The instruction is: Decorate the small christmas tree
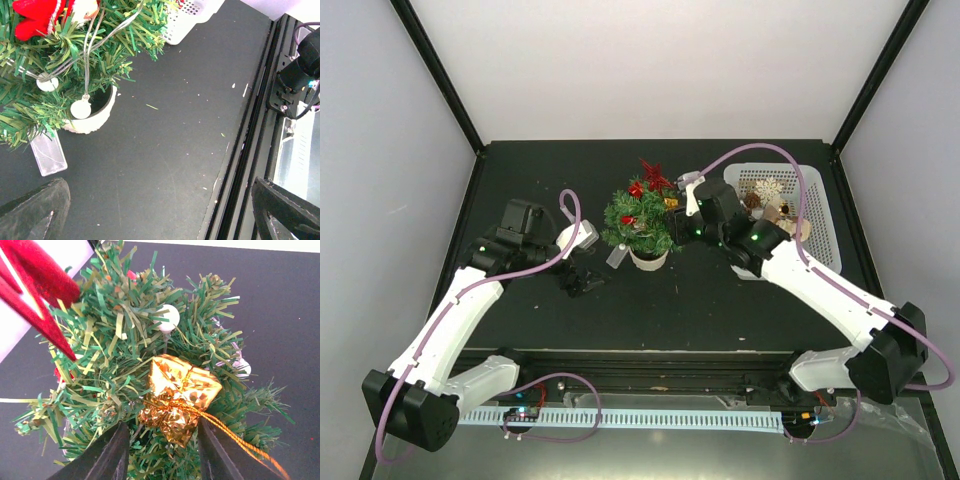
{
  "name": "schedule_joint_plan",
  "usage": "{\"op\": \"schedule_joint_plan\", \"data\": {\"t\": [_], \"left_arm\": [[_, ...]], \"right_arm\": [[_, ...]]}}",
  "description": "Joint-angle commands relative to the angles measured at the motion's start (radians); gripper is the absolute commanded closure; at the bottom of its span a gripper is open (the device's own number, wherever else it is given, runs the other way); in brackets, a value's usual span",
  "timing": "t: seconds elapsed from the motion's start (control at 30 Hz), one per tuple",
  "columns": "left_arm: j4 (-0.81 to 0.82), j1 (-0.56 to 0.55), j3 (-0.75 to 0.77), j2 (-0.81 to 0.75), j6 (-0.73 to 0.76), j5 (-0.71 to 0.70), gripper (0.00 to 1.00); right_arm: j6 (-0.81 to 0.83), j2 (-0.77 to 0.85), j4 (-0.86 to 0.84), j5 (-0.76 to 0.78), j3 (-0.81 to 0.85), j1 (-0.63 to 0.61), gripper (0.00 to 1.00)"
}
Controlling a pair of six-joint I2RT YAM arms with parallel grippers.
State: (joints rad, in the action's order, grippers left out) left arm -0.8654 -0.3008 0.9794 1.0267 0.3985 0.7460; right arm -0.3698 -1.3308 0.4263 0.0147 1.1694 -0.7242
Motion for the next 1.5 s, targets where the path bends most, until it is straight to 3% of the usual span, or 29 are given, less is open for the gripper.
{"op": "schedule_joint_plan", "data": {"t": [0.0,0.33,0.73,0.87,1.03,1.1,1.47], "left_arm": [[0.016,0.008,0.009,-0.020,-0.012,-0.014,0.01],[0.017,0.009,0.006,-0.021,-0.010,-0.027,0.01],[0.010,0.017,0.005,-0.044,0.000,-0.047,0.01],[0.000,0.019,0.017,-0.044,0.005,-0.053,0.01],[0.000,0.020,0.016,-0.044,0.002,-0.053,0.01],[0.001,0.021,0.014,-0.049,0.002,-0.056,0.01],[0.013,0.029,-0.002,-0.062,0.000,-0.050,0.01]], "right_arm": [[0.002,0.038,-0.006,0.000,-0.005,0.004,0.58],[-0.003,0.094,0.000,0.029,-0.008,0.004,0.40],[-0.024,0.176,0.000,0.059,-0.081,0.004,0.39],[-0.035,0.209,-0.006,0.096,-0.112,0.005,0.49],[-0.041,0.192,-0.017,0.125,-0.100,0.011,0.80],[-0.044,0.176,-0.028,0.133,-0.088,0.018,0.87],[-0.056,0.051,-0.070,0.083,-0.028,0.063,0.94]]}}
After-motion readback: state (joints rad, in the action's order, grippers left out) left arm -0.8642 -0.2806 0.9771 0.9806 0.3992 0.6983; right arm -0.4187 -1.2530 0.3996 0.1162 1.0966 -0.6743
